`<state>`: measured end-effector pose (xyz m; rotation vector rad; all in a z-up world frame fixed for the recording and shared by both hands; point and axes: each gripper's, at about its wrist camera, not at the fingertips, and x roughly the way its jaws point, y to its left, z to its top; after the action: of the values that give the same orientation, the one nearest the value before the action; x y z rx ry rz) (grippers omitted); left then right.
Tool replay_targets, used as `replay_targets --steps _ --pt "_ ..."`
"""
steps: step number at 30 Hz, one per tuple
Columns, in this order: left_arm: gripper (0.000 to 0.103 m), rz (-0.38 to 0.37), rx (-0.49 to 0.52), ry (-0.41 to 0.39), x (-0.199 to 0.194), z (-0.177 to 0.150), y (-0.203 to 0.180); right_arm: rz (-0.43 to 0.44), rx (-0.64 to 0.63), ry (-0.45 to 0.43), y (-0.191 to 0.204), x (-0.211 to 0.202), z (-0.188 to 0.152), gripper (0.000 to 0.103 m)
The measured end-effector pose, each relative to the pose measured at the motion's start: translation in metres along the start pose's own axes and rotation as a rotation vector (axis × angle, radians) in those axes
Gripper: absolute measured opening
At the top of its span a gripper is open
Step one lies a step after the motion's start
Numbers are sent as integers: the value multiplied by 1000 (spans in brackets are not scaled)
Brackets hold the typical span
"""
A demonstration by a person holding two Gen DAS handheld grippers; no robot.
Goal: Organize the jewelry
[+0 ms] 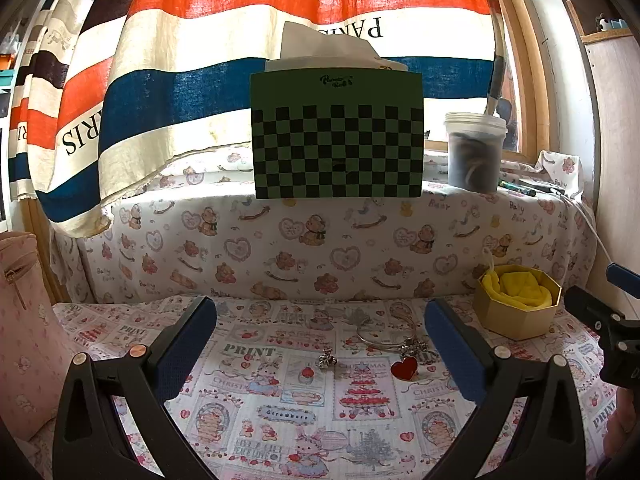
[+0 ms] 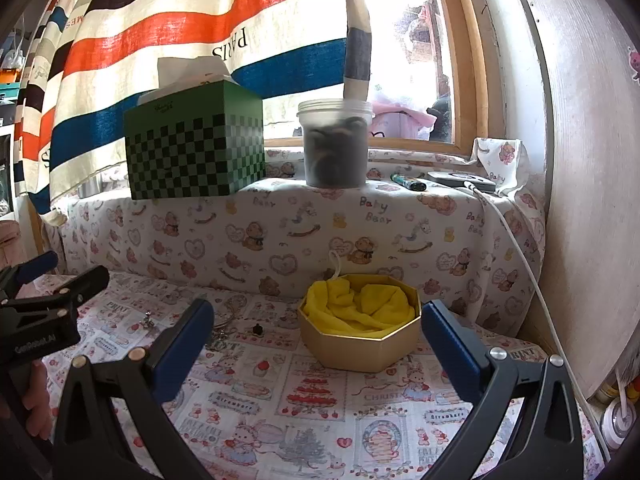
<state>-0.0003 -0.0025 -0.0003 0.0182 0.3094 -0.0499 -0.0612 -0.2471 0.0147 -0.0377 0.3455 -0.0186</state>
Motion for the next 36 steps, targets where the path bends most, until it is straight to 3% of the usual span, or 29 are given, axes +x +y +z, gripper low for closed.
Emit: replay_targets --steps 24,36 --pt "103 5 -3 0 -1 -1 1 -3 4 20 1 4 -1 103" --pt "103 -3 -22 77 14 -1 10 -7 9 53 0 8 -2 103"
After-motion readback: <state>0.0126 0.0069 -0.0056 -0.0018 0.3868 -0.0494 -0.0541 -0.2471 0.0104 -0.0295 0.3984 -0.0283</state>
